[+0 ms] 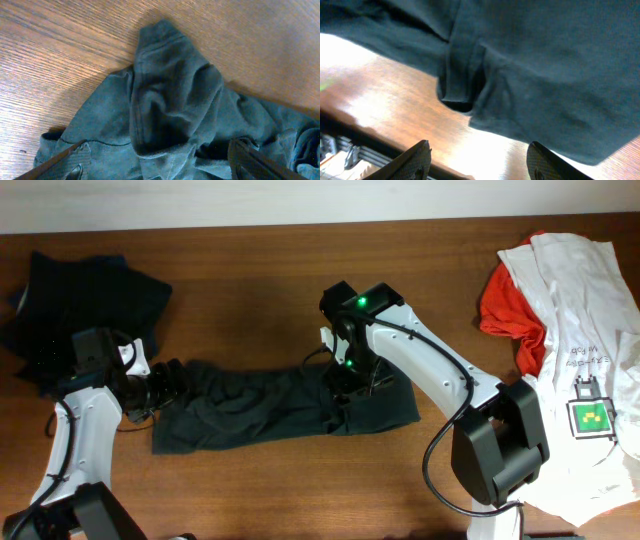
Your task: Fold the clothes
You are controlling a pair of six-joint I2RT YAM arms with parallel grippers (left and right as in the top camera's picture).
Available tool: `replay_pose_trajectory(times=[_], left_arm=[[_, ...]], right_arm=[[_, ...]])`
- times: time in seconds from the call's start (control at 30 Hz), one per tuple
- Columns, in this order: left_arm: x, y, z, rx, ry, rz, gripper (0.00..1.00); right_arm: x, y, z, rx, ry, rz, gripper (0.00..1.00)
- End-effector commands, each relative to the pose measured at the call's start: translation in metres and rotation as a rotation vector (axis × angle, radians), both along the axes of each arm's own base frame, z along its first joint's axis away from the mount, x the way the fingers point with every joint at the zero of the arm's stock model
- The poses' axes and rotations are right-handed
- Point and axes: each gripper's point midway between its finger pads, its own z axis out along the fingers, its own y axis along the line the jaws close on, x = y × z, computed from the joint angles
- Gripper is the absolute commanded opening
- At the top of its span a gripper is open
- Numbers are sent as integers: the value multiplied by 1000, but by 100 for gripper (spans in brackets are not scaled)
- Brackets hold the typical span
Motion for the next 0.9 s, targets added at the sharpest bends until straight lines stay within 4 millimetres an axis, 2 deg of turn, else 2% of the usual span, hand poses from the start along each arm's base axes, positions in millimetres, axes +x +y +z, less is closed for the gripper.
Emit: replay_pose_trajectory(times=[0.0, 0.07, 0.13, 0.2, 0.3, 0.4, 0.47, 0.53, 0.6, 0.73, 0.87], left_arm=[[-5, 15, 3, 74, 23, 29, 92], [-14, 27, -6, 155, 78, 12, 92], [-16, 26, -14, 155, 100, -22, 93], [-17, 25, -32, 156, 138, -104, 94], [-5, 27, -62, 171, 137, -221, 94], [10, 25, -76, 160, 82, -282, 94], [11, 17, -81, 116, 79, -298, 93], [8, 6, -87, 63, 85, -324, 89], [6, -1, -89, 55, 91, -365, 73], [-8, -21, -90, 30, 147, -435, 72], [-22, -28, -90, 7, 200, -452, 72]], right_arm=[[23, -34, -3, -207, -114, -131, 66], [33, -57, -2, -267, -123, -278, 67], [37, -76, -2, -278, -100, -336, 69], [38, -93, -1, -293, -74, -377, 70], [39, -107, 0, -304, -54, -414, 72], [40, -107, 0, -301, -58, -412, 74], [41, -107, -1, -299, -61, -412, 75], [41, -107, -1, -299, -60, -412, 75], [41, -107, -1, -299, -60, -409, 76], [41, -107, -1, -299, -62, -409, 79], [43, -106, -1, -290, -68, -381, 80]])
